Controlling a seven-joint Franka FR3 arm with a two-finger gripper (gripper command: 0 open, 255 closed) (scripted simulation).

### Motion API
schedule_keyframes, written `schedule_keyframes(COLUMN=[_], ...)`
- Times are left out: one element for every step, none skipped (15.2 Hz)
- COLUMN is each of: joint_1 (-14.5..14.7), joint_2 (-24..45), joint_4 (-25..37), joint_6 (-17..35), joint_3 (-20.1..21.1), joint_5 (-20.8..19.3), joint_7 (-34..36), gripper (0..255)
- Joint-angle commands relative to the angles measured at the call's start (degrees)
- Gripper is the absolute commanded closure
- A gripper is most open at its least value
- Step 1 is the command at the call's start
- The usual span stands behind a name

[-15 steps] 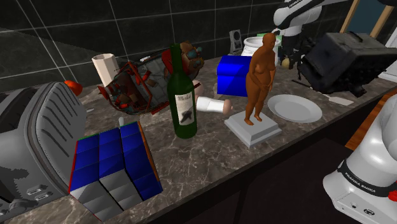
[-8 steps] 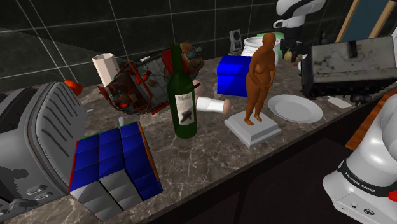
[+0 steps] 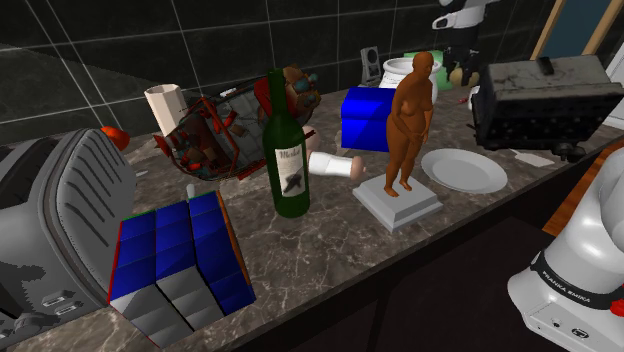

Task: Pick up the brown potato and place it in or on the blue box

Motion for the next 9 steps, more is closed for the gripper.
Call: schedule_keyframes(joint_1=[-0.1, -0.1, -0.1, -0.1, -0.1, -0.2, -0.2, -0.2, -0.3], joint_2=[0.1, 0.1, 0.1, 0.0, 0.1, 0.1, 0.1, 0.2, 0.3], joint_4=[1.8, 2.5, 3.3, 4.0, 4.8, 5.6, 6.4, 7.3, 8.1], joint_6=[-1.7, -2.4, -3.2, -4.0, -4.7, -5.5, -6.3, -7.0, -7.8], joint_3=[-0.1, -0.1, -0.1, -0.1, -0.1, -0.1, -0.1, -0.2, -0.2], joint_5=[0.1, 0.1, 0.1, 0.1, 0.1, 0.1, 0.2, 0.2, 0.3], joint_7=[-0.3, -0.4, -0.4, -0.5, -0.6, -0.7, -0.8, -0.9, -1.1], gripper=[255, 255, 255, 255, 255, 255, 255, 255, 255])
